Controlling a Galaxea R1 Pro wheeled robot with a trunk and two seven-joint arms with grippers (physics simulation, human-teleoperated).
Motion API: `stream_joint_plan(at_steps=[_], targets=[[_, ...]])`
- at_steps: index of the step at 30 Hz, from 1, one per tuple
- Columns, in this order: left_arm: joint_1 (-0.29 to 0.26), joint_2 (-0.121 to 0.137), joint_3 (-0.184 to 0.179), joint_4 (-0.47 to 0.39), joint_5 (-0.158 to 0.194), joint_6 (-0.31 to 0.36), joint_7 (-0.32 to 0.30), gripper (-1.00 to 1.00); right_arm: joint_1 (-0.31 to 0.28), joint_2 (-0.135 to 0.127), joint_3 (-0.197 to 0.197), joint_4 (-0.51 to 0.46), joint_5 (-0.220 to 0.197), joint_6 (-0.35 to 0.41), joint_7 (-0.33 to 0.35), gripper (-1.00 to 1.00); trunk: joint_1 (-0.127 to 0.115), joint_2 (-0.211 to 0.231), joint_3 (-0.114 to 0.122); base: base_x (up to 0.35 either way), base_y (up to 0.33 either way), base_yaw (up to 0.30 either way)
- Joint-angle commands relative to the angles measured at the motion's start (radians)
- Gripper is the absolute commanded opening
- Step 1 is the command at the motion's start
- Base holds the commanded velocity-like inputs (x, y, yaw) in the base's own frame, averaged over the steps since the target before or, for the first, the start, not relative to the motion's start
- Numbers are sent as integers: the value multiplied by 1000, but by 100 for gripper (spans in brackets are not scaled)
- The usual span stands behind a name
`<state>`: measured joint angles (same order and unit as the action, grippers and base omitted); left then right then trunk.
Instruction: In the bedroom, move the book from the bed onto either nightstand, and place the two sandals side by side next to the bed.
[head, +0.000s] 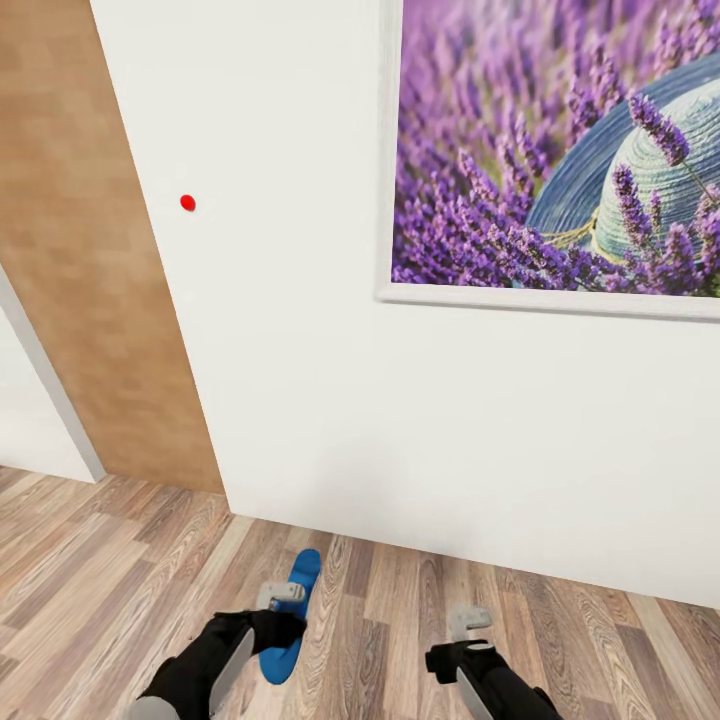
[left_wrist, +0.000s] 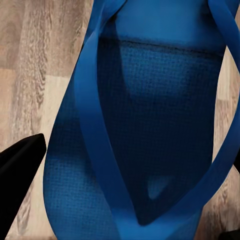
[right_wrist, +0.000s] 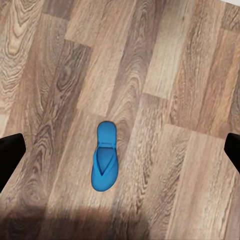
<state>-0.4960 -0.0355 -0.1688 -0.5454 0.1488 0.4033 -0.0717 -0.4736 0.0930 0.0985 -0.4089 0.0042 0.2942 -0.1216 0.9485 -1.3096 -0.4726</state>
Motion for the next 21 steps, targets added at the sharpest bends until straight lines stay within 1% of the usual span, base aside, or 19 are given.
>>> stream_joint_plan(at_steps=[1, 5, 6, 7, 9, 14, 21], targets=[[-15, 3, 3, 3, 15, 21, 10, -100, 0, 0, 7, -1, 0, 7, -6, 100, 0, -1, -1, 0, 0, 0], [-78, 20, 57, 21, 45, 72, 13, -100, 0, 2, 6, 0, 0, 7, -6, 100, 0, -1, -1, 0, 0, 0], [-115, 31, 82, 30, 55, 95, 14, -100, 0, 3, 6, 0, 0, 7, -6, 100, 0, -1, -1, 0, 0, 0], [-152, 43, 98, 41, 61, 123, 14, -100, 0, 3, 6, 1, 0, 6, -6, 100, 0, -1, -1, 0, 0, 0], [-191, 52, 112, 71, 67, 156, 15, -100, 0, 3, 6, 1, 0, 6, -6, 100, 0, -1, -1, 0, 0, 0], [-221, 56, 122, 103, 70, 191, 22, -100, 0, 3, 6, 1, 0, 5, -6, 100, 0, -1, -1, 0, 0, 0], [-231, 57, 123, 111, 68, 205, 40, -100, 0, 3, 10, -2, 1, 2, -2, 100, 0, -1, -1, 0, 0, 0]])
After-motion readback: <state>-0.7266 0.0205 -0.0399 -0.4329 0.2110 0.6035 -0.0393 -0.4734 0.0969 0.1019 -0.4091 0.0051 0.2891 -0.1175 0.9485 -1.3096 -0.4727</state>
